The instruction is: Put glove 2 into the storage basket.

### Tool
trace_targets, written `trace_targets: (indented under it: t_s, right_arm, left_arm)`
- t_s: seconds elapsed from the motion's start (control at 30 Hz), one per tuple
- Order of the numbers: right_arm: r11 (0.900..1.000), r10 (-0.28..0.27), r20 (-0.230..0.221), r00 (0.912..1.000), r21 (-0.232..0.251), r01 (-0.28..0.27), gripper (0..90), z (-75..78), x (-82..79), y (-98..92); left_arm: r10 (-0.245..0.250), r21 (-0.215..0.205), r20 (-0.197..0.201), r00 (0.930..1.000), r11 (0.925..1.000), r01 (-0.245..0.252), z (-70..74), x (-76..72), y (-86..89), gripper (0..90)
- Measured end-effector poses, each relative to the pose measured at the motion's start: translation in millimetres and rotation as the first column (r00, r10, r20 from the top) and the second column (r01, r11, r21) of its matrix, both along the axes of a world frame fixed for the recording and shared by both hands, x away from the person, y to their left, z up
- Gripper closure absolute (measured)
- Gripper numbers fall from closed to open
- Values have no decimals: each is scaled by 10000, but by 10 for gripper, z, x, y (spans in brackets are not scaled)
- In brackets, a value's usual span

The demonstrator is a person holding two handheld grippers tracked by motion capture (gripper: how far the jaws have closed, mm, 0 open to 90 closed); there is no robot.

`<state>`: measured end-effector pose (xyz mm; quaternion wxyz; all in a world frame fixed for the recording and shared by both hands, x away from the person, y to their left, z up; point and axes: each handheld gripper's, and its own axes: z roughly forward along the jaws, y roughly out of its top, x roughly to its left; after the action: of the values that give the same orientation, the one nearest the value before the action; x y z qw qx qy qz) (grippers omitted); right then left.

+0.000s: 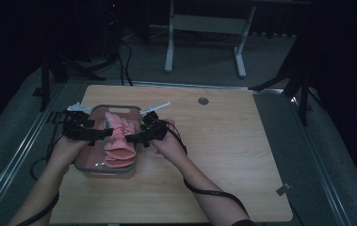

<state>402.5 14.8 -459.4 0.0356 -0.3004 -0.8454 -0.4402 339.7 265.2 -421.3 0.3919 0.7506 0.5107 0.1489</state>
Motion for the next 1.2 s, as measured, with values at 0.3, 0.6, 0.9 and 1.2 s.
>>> trace_targets:
  t_s: [0.3,0.6,0.9,1.2]
  right_arm:
    - [9999,122,237,9996,-18,-122,157,112,-67,-247]
    - [9999,45,362,9993,-99,-41,156,112,-136,-568]
    - [9999,-137,435,9990,-85,141,156,34,-187,-907]
    - [9993,-314,436,9986,-182,323,156,-61,-227,-1149]
  left_arm:
    - [-1398,100,557,9886,9902,1395,46,-199,-444,137]
    - [-2757,386,999,9560,9612,2731,47,-385,-923,139]
    - [-3794,614,1211,9173,9251,3746,37,-520,-1323,140]
    - [-4253,816,1023,8993,9045,4185,-119,-537,-1585,140]
